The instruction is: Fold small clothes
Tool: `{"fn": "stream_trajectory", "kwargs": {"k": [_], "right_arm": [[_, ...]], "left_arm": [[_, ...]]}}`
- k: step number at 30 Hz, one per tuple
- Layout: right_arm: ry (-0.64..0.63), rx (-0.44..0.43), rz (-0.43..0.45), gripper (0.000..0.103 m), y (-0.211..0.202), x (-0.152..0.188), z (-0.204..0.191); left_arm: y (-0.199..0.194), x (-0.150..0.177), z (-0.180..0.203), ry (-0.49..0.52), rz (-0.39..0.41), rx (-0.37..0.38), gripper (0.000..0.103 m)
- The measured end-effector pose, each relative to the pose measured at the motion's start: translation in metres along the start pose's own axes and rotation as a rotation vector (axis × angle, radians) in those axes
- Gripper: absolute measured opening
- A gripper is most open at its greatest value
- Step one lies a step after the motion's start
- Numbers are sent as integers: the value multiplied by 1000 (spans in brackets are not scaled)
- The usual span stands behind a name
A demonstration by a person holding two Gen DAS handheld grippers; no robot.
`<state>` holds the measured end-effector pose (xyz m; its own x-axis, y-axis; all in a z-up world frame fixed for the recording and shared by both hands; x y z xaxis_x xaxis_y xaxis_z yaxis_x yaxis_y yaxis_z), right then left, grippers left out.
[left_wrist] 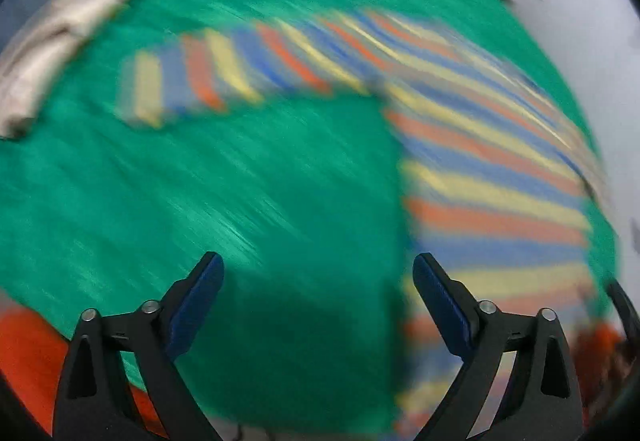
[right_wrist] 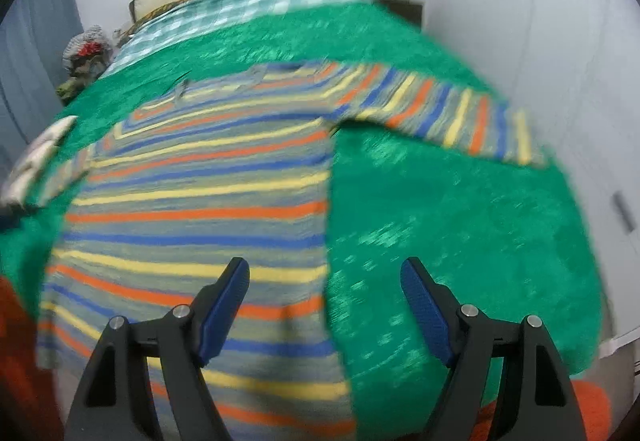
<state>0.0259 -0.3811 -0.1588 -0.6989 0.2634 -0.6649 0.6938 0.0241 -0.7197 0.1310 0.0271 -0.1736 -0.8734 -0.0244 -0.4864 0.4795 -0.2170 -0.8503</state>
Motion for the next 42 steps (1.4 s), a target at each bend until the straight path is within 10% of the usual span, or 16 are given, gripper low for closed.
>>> {"fn": "stream_trajectory", "kwargs": {"k": [10, 13, 14, 19, 28, 33, 36, 42], "right_arm": [[-35, -169, -515, 57, -7, 89, 1], [-61, -178, -596, 23, 11, 106, -6], [-67, -163, -622, 5, 14, 110, -5], [-159, -101, -617, 4, -7, 101, 2], [-127, -28, -578, 13, 0, 102, 4], [-200, 69, -355, 41, -46, 52, -8], [-231, 67, -173, 66, -55, 17, -42], [-244, 2, -5, 70, 6, -2, -107]], "left_arm": [[-5, 114, 60, 239, -199, 103, 43], [3, 117, 66, 279, -242, 106, 4], [5, 119, 65, 292, -257, 103, 3], [-7, 116, 45, 319, -265, 35, 1], [-12, 116, 55, 464, -255, -103, 11], [-62, 59, 50, 338, -35, -119, 77], [-69, 22, 69, 272, 82, -58, 89], [-13, 6, 94, 278, 120, -58, 91]]}}
Point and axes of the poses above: each gripper's, at about its wrist camera, not at the fingertips, and y roughly the way its jaws point, z to its right, x to its underside, the point moved 8 cm from there along y, roughly the way its jaws point, and after that the axes turned 9 degrees about z, right-handed, at the moved point
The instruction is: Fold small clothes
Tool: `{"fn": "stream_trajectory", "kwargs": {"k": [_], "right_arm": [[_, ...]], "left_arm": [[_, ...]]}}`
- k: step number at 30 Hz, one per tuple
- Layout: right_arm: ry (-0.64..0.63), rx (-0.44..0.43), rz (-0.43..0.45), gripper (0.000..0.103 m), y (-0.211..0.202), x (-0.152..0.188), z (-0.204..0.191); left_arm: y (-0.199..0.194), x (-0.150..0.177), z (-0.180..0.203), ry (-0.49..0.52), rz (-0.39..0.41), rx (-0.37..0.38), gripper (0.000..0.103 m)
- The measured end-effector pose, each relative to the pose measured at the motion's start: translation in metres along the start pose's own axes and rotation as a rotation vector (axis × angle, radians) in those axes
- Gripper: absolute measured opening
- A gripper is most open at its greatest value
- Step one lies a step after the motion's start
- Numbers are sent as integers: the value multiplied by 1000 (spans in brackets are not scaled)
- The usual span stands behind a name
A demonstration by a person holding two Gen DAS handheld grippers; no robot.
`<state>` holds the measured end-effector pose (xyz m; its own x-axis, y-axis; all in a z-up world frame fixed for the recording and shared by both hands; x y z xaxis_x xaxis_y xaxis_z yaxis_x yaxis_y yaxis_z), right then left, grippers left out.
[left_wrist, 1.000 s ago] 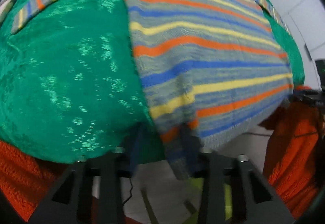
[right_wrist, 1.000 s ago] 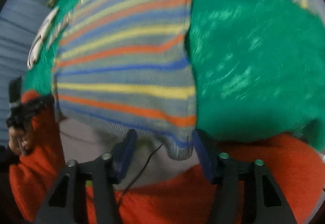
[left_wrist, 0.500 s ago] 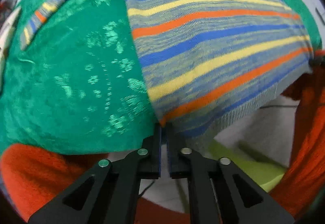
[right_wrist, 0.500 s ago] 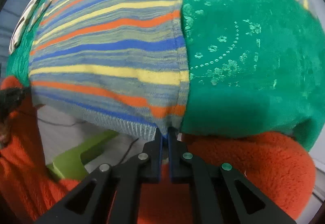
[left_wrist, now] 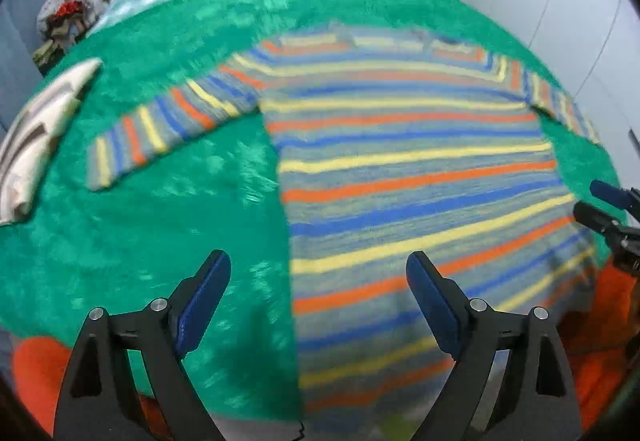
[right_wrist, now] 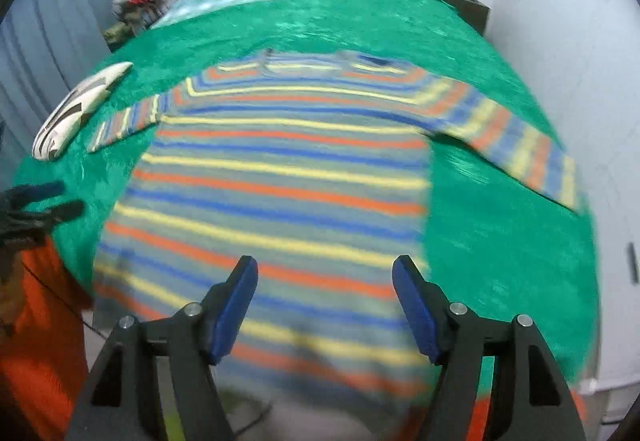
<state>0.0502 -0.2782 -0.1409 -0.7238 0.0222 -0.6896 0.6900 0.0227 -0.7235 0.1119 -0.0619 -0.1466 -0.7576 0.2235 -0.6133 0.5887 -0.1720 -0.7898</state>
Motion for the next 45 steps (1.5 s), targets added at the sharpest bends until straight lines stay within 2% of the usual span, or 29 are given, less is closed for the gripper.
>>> {"fn": "stream_trajectory", "kwargs": {"k": [3, 4, 5, 6, 9, 14, 17, 19, 21, 23, 25, 27, 31, 32, 33, 35, 38, 45], "right_arm": [[16, 29, -46, 70, 35, 24, -1], [40, 26, -99, 70, 48, 37, 1], [61, 29, -152, 70, 59, 51, 3], [60, 37, -153, 71, 59, 56, 5], [14, 62, -142, 74, 55, 59, 2], [30, 74, -137, 76, 55, 60, 5], [23, 75, -130, 77, 55, 61, 5], [12, 78, -127, 79, 58, 61, 2], [6, 82, -125, 80, 58, 62, 1], [6, 87, -125, 83, 57, 63, 2], [6, 90, -125, 86, 57, 63, 2], [6, 90, -124, 88, 59, 62, 2], [4, 88, -118, 88, 58, 62, 3], [4, 88, -118, 88, 58, 62, 3], [5, 87, -118, 88, 58, 62, 3], [6, 87, -119, 88, 58, 62, 3], [6, 87, -119, 89, 59, 62, 3], [2, 89, -118, 90, 59, 61, 3]], "left_arm": [[46, 29, 1, 36, -94, -33, 93], [55, 37, -1, 28, -82, -34, 96], [53, 38, -5, 15, -35, -47, 103], [52, 40, -6, 8, -14, -49, 103], [50, 39, -5, 3, -24, -52, 103], [51, 35, -7, 5, -6, -53, 103], [46, 40, -6, 13, -10, -34, 103], [41, 37, -11, -17, -16, -21, 102], [27, 19, -23, -60, 52, -7, 102], [22, -3, -43, -72, 109, -44, 103], [29, -19, -66, -82, 130, -84, 103], [48, -32, -92, -113, 110, -113, 103], [112, -32, -132, -108, 12, -184, 103], [127, -30, -135, -116, 24, -120, 103], [126, -32, -138, -140, 65, -98, 103], [122, -31, -140, -158, 98, -85, 103], [120, -29, -138, -134, 108, -108, 103], [119, -29, -137, -139, 108, -107, 103]]}}
Point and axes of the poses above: each gripper's, at about its wrist camera, not at the fingertips, and y roughly the way its jaws point, z to its right, x to its underside, the point moved 8 cm from there along y, roughly the way its jaws point, and after that the axes turned 9 degrees about z, right-handed, at the moved point
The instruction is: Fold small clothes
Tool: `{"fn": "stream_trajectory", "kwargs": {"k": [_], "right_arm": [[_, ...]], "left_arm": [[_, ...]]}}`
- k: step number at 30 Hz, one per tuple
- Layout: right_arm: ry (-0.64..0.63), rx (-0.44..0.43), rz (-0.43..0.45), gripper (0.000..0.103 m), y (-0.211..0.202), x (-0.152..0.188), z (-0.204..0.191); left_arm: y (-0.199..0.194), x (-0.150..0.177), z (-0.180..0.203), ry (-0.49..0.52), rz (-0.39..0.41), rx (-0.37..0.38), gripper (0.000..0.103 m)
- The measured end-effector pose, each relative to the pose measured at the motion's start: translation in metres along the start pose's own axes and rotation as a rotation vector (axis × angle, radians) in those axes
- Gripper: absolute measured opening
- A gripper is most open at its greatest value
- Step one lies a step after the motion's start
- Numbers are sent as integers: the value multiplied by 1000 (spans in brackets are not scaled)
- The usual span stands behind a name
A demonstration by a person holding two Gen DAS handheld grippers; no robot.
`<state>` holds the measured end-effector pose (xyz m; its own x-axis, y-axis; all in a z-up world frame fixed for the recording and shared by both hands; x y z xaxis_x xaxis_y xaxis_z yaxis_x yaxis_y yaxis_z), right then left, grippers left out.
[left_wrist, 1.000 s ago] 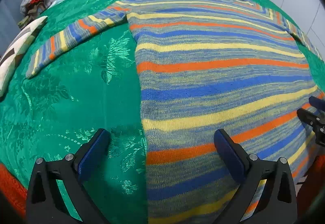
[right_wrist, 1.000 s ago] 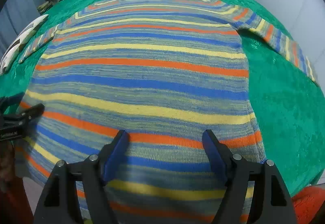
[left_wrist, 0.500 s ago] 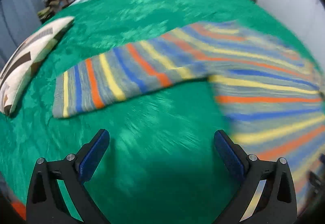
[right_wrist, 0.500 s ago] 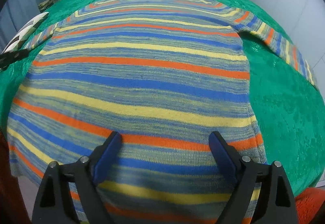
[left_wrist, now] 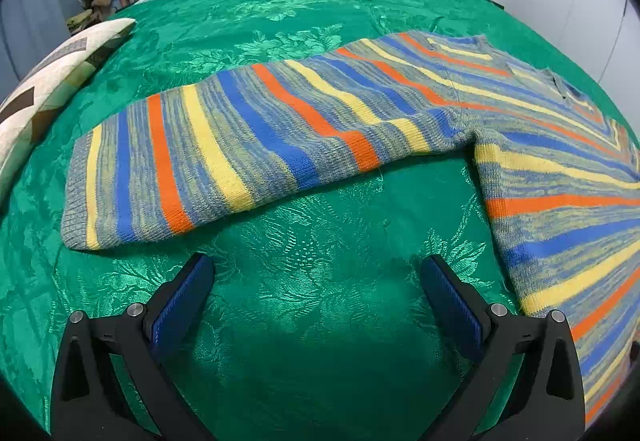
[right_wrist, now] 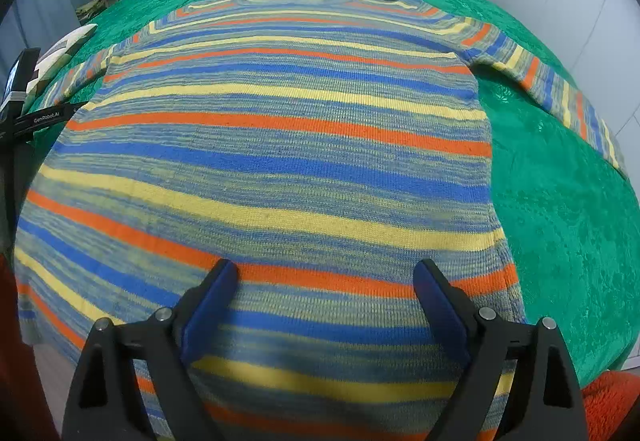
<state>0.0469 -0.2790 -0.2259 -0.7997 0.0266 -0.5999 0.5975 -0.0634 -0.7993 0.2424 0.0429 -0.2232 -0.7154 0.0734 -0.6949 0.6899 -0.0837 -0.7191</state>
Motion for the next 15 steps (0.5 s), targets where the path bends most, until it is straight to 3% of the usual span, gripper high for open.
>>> {"fn": "stream_trajectory", "kwargs": {"k": [15], "right_arm": [[-7, 0, 3, 93, 3, -2, -2]], "left_arm": [[1, 0, -1, -1, 0, 0, 103]]}}
Point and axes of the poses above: each gripper's, at about its wrist camera, not at the fingertips, and y roughly the way its jaws point, z to its right, x to its underside, the point moved 8 cm from there along y, roughly the way its jaws point, and after that the axes turned 9 degrees about z, right-handed, at the moved point
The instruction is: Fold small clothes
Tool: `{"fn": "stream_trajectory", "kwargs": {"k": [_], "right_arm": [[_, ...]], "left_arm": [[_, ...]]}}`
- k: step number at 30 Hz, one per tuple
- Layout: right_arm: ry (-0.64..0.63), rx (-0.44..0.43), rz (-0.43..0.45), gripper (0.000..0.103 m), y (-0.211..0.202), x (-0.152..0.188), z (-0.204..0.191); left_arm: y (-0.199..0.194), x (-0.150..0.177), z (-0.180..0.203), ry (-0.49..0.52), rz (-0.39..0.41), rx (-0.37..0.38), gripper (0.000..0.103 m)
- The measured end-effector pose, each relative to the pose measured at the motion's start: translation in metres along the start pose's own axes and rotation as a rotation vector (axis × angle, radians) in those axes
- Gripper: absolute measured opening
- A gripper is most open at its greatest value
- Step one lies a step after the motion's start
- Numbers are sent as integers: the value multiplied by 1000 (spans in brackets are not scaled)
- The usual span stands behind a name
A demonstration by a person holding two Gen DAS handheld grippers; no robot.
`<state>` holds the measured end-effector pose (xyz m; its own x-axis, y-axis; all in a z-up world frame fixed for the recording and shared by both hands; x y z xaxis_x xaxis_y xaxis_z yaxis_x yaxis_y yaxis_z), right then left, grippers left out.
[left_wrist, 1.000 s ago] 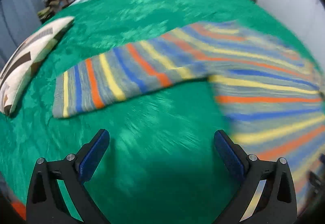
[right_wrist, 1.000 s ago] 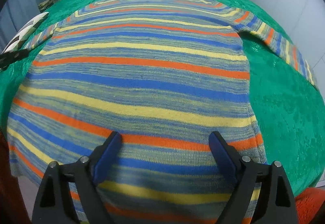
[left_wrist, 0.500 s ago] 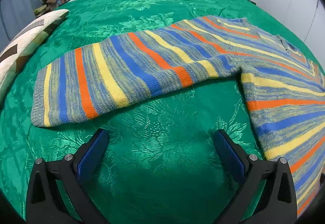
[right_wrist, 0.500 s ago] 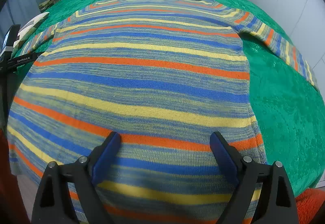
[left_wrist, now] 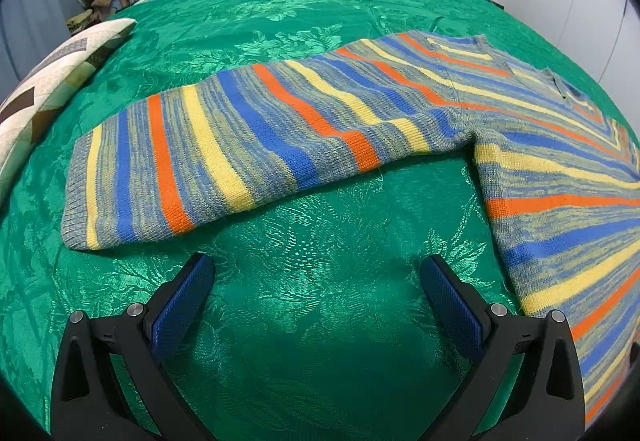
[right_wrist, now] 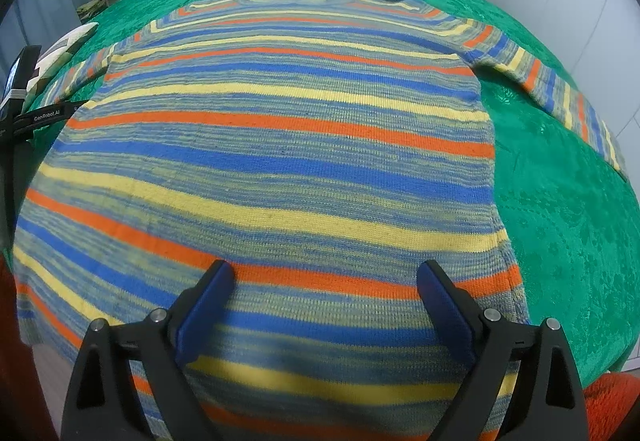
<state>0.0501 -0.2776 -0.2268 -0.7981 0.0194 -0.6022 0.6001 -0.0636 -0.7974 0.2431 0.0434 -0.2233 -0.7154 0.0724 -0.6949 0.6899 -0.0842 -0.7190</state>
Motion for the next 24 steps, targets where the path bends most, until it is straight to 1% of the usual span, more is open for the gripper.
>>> {"fn": "stream_trajectory", "kwargs": {"k": [24], "right_arm": [[-2, -8, 7, 94, 1, 0, -1]], "left_arm": [[0, 0, 0, 1, 0, 0, 103]]}}
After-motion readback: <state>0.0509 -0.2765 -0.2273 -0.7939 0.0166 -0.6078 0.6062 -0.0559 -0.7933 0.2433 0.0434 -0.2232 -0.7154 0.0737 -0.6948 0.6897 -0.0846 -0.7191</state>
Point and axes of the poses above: each gripper's, at about its wrist camera, not at the fingertips, and y roughly the way its jaws point, z to its right, x to its underside, the point moved 8 cm from there along y, roughly the way its jaws point, and after that the axes turned 9 degrees about z, right-handed, at the moved point
